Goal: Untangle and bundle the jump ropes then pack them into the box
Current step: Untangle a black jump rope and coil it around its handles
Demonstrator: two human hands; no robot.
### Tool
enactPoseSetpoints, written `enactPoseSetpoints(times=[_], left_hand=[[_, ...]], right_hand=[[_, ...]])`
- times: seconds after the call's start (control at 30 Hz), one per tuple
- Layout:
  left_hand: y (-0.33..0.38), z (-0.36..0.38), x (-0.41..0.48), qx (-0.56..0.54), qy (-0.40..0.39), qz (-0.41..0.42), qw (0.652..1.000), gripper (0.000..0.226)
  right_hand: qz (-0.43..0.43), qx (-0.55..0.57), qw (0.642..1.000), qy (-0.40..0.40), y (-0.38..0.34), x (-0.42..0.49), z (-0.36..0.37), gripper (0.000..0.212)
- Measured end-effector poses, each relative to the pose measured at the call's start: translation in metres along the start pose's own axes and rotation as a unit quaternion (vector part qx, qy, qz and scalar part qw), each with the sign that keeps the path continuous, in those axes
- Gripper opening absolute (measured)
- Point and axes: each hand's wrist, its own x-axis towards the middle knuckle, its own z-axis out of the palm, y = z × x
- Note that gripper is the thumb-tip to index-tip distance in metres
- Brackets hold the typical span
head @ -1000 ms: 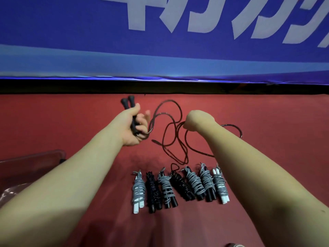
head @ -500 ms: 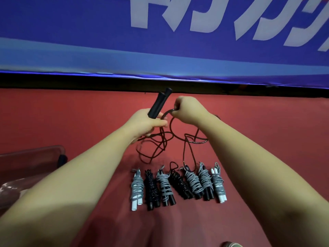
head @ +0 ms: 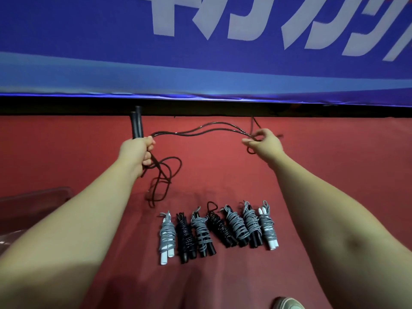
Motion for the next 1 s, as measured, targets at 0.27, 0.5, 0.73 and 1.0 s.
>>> enactPoseSetpoints(times=[0.27, 0.5, 0.73, 1.0], left_hand=[[-0.019, -0.033, 0.017, 0.001, 0.075, -0.052, 0.996, 0.027], [-0.040, -0.029, 0.008, 0.323, 0.075, -0.024, 0.943, 0.006], [-0.005, 0.043, -0.035, 0.039, -0.202, 0.023, 0.978, 0.024], [-0.008, 0.034, -0.051, 0.113, -0.351, -0.077, 0.926, 0.027]], right_hand=[[-0.260, -0.304, 0.905, 0.142, 0.007, -0.005, 0.004, 0.024], [-0.223, -0.165, 0.960, 0.030, 0.001, -0.029, 0.034, 0.028], [-0.288, -0.180, 0.940, -0.034, -0.039, -0.047, 0.053, 0.032], [-0.301, -0.160, 0.940, 0.026, -0.054, -0.053, 0.054, 0.024]])
